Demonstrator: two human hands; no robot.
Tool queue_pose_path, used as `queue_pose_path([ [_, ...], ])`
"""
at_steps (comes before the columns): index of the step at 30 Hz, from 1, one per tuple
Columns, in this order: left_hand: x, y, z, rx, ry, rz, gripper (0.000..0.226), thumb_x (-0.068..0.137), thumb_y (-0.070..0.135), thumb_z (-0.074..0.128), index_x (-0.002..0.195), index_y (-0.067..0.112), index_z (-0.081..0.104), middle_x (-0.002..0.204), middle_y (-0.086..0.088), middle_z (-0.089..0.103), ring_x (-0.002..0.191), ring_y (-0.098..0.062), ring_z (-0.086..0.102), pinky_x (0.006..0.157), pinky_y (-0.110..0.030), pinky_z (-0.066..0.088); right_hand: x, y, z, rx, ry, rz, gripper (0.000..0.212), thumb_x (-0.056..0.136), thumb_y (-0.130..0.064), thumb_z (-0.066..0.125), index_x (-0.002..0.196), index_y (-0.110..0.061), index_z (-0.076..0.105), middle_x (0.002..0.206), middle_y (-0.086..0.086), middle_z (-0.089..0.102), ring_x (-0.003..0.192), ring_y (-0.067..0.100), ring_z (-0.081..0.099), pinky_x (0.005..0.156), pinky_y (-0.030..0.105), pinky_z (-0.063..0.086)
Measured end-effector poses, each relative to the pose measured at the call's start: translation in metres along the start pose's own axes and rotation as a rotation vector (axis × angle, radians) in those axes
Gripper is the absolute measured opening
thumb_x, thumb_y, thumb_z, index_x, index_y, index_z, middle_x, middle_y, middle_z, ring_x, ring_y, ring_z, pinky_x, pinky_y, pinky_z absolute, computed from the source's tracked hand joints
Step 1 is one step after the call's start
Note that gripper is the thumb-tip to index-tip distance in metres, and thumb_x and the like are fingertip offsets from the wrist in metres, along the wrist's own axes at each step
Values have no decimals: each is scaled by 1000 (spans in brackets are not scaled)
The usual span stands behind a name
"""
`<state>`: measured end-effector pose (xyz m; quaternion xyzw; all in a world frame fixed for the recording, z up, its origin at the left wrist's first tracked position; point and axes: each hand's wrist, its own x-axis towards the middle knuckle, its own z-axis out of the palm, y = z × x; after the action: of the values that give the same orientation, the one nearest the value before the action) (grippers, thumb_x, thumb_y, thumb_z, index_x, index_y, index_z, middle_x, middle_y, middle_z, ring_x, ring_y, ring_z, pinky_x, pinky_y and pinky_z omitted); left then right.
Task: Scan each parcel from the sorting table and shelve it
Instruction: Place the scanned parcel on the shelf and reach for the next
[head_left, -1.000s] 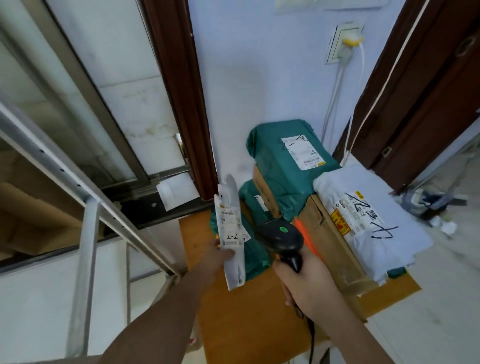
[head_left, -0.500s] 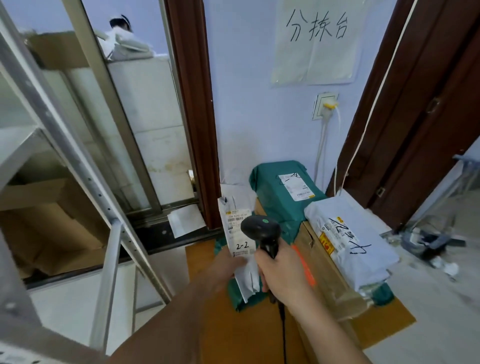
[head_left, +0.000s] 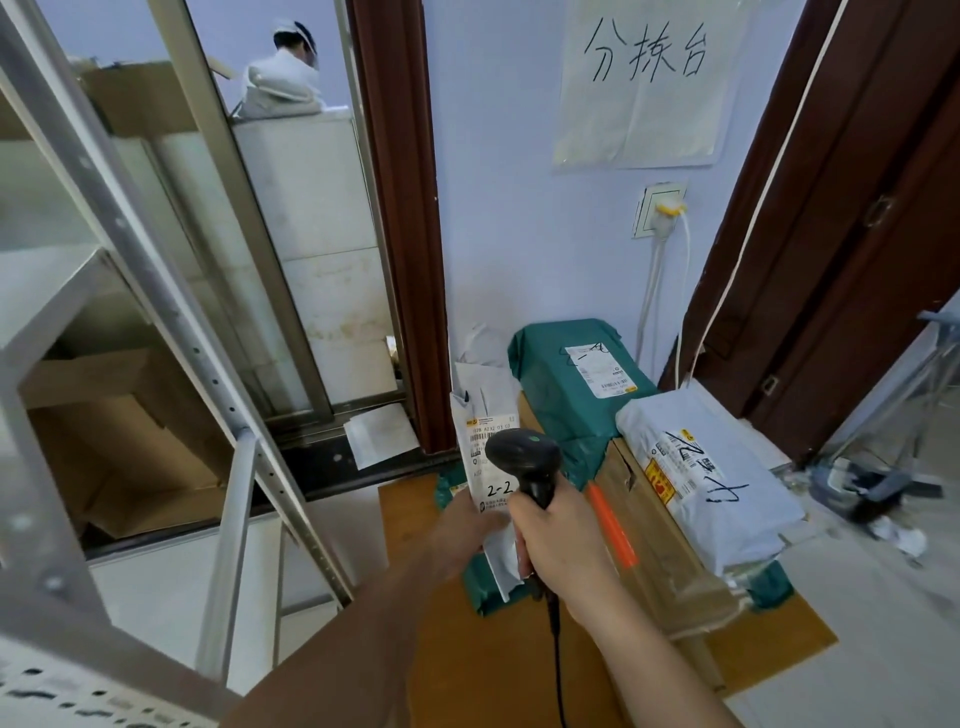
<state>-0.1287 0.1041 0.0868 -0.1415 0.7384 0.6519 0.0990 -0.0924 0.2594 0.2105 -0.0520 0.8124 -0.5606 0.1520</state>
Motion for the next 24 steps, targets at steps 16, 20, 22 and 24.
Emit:
queue_pose_path([
  [16, -11, -8, -8, -392, 217, -191, 22, 99, 11, 60, 119, 9, 65, 102, -10, 71, 91, -26, 69, 84, -41, 58, -35, -5, -2, -10, -20, -45, 6, 95, -17, 57, 91, -21, 54, 64, 10, 55, 47, 17, 54, 48, 23, 49],
  [20, -35, -5, -4, -343, 292, -186, 22, 101, 23, 62, 116, 9, 66, 94, -4, 70, 82, -14, 66, 62, -24, 47, -57, -1, -12, -84, -76, -116, 10, 96, -20, 57, 87, -23, 55, 62, 5, 54, 47, 14, 53, 52, 30, 50],
  [22, -51, -4, -1, -306, 322, -171, 23, 100, 33, 66, 112, 13, 65, 91, 2, 70, 81, -10, 66, 59, -19, 45, -70, 2, -20, -132, -128, -160, 13, 97, -22, 57, 85, -18, 55, 59, 3, 53, 47, 13, 52, 53, 32, 48],
  [24, -73, -4, 5, -283, 323, -151, 24, 99, 40, 67, 105, 18, 65, 92, 4, 71, 84, -11, 68, 63, -20, 49, -85, 6, -29, -164, -172, -186, 15, 97, -21, 56, 84, -13, 55, 55, 3, 54, 45, 13, 54, 52, 33, 51],
])
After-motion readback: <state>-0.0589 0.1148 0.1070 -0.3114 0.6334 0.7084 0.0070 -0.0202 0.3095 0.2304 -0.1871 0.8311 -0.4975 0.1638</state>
